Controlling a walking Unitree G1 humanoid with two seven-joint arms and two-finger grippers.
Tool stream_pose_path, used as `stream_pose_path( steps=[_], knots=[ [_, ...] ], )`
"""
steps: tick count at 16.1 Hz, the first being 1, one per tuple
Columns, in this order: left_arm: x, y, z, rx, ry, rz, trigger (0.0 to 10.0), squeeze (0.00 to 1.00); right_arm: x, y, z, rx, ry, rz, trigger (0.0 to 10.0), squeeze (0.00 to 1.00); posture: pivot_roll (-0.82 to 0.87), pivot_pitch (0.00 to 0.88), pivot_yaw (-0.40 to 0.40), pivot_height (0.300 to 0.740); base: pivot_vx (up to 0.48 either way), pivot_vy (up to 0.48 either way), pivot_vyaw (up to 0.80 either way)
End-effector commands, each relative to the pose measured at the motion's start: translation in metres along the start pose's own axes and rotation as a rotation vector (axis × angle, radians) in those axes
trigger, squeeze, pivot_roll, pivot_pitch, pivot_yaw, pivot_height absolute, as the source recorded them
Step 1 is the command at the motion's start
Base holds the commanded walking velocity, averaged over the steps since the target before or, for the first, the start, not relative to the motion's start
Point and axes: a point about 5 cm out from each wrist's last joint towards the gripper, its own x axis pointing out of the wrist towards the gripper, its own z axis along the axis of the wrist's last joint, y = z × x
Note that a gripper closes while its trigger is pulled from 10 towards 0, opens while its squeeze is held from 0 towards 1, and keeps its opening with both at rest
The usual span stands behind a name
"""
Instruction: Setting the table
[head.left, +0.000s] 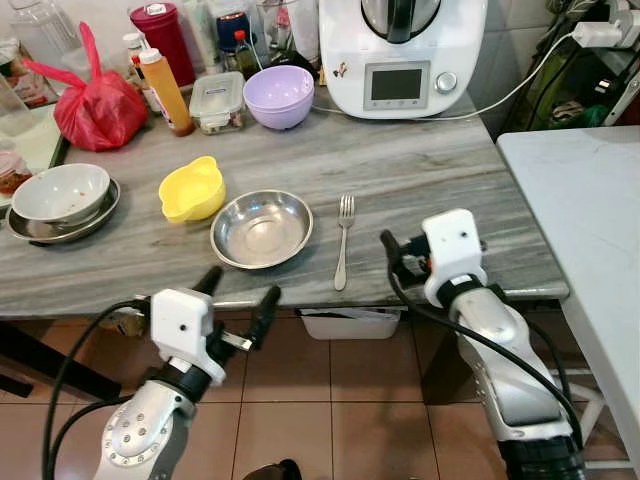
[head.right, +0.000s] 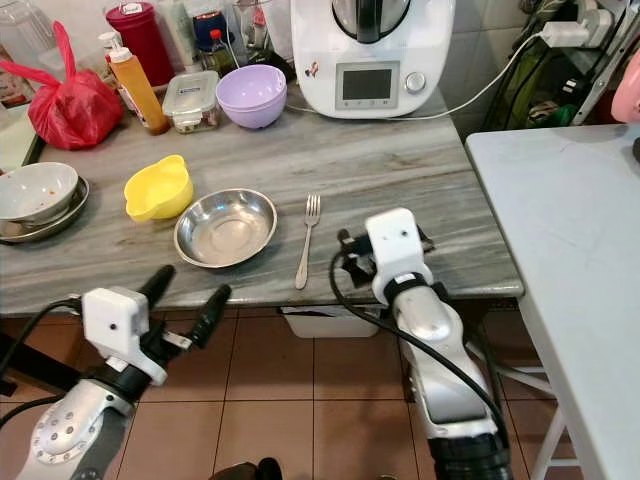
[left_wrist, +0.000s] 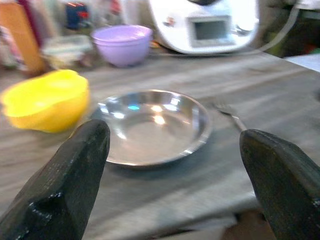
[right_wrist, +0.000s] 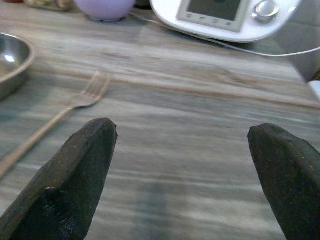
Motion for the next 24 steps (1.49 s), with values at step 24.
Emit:
stream_pose_path(
  steps=[24],
  knots=[
    [0.0, 0.017, -0.022, 0.101, 0.096, 0.254, 10.0, 0.0, -0.014, 0.005, -0.004, 0.166, -0.046, 0.044, 10.0, 0.0, -0.06, 0.133, 0.087, 0.74, 0.0, 0.0, 0.0]
  ],
)
